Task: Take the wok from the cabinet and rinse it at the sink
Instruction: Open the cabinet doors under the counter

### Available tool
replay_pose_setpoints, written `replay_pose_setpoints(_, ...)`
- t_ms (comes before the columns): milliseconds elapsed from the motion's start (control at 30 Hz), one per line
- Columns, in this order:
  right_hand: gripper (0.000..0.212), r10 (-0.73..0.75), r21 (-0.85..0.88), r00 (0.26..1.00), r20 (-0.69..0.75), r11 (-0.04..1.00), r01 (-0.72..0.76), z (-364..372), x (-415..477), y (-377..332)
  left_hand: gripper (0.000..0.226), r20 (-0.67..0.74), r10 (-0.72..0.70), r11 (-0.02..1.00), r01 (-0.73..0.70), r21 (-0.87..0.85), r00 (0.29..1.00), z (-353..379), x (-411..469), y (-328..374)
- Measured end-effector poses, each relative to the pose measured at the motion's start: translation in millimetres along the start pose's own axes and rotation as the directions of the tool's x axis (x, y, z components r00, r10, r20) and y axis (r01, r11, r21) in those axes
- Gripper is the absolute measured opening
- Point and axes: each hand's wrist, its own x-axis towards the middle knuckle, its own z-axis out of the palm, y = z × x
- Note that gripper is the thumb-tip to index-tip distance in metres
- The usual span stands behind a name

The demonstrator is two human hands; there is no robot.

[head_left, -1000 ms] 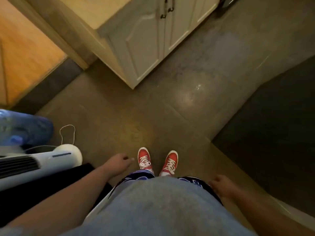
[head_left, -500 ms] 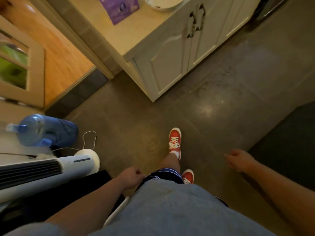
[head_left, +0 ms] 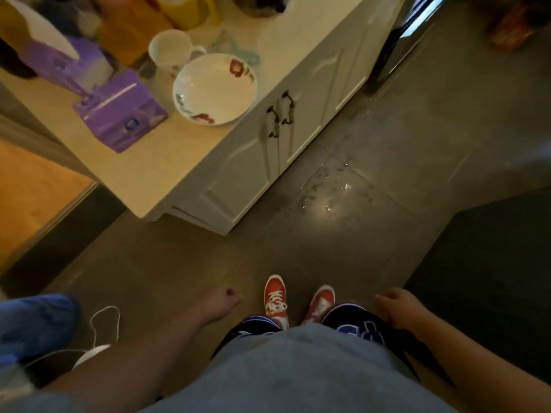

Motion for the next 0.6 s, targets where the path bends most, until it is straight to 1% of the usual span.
replay_pose_setpoints(67, 0.014, 0.067, 0.047, 0.998, 0.023, 0.997, -0.068, -24, 8, 6, 0.038, -0.009, 0.045, 0.999, -0.045, -0.002, 0.999, -17, 13, 44)
replay_pose_setpoints(167, 0.016, 0.116, 0.084, 0.992, 0.051, 0.989, -0.120, -63, 29, 12, 0.022, -0.011, 0.115, 0.993, -0.115, 0.009, 0.993, -37, 33, 111)
replay_pose_setpoints(200, 0.017, 0.127, 0.088, 0.990, 0.059, 0.987, -0.132, -77, 38, 12, 0.021, -0.018, 0.129, 0.992, -0.129, 0.009, 0.991, -41, 39, 131)
replay_pose_setpoints(267, 0.018, 0.140, 0.089, 0.988, 0.068, 0.985, -0.145, -106, 60, 6, 0.019, -0.036, 0.135, 0.991, -0.135, 0.007, 0.990, -48, 53, 168)
replay_pose_setpoints(333, 0.018, 0.121, 0.070, 0.991, 0.064, 0.990, -0.125, -135, 86, -11, 0.019, -0.075, 0.121, 0.992, -0.124, -0.032, 0.990, -52, 66, 201)
replay_pose_setpoints(400, 0.014, 0.044, 0.022, 0.998, 0.047, 0.999, -0.045, -160, 111, -40, 0.015, -0.139, 0.103, 0.986, -0.120, -0.116, 0.985, -56, 80, 233)
replay_pose_setpoints(467, 0.013, -0.083, -0.067, 0.996, 0.028, 0.994, 0.085, -179, 131, -78, 0.013, -0.225, 0.087, 0.967, -0.137, -0.216, 0.970, -63, 93, 263)
replay_pose_setpoints(533, 0.014, -0.224, -0.140, 0.974, 0.045, 0.963, 0.228, -192, 150, -121, 0.021, -0.312, 0.073, 0.942, -0.169, -0.291, 0.947, -72, 108, 290)
replay_pose_setpoints(600, 0.013, -0.352, -0.177, 0.931, 0.096, 0.914, 0.364, -198, 164, -168, 0.033, -0.393, 0.059, 0.928, -0.195, -0.318, 0.918, -83, 124, 310)
